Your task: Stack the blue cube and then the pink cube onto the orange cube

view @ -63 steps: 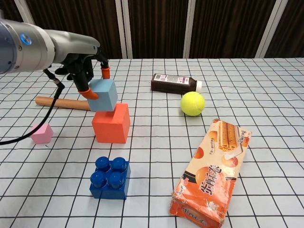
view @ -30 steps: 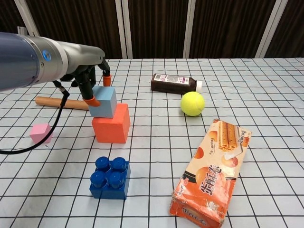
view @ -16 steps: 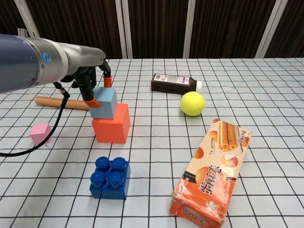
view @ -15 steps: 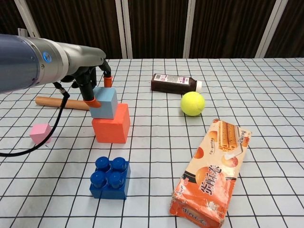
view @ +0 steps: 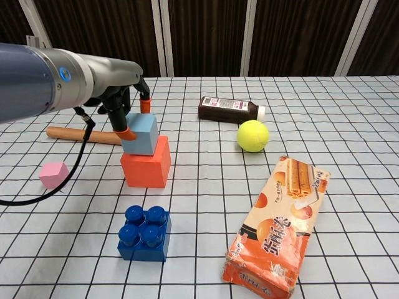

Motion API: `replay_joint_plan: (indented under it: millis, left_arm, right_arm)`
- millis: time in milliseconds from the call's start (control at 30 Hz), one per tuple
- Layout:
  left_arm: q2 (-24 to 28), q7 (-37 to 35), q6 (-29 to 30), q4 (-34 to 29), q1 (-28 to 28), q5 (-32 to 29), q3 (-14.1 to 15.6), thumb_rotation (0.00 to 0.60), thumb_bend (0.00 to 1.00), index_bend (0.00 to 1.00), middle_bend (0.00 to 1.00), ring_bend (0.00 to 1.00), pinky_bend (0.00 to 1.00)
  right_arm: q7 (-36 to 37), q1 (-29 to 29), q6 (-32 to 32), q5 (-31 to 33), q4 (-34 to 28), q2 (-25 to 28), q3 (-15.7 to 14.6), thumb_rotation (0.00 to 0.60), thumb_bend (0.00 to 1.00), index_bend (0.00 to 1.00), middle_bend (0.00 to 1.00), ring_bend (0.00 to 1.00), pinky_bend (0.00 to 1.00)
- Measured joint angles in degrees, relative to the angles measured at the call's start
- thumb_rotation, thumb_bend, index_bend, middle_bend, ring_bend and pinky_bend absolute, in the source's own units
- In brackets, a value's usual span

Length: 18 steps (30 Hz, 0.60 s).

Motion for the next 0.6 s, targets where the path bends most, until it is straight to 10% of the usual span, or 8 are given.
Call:
replay_joint_plan:
  millis: [600]
  left_arm:
    - [-0.41, 0.33, 0.11, 0.31, -0.06, -0.07, 0.02, 0.600, 0.32, 0.38, 0.82, 0.78, 0.84]
  right_arm:
    - [0.28, -0.12, 0.18, 0.01, 0.08, 0.09, 0.04, 0.600, 0.13, 0.00, 0.01, 0.03, 0.14]
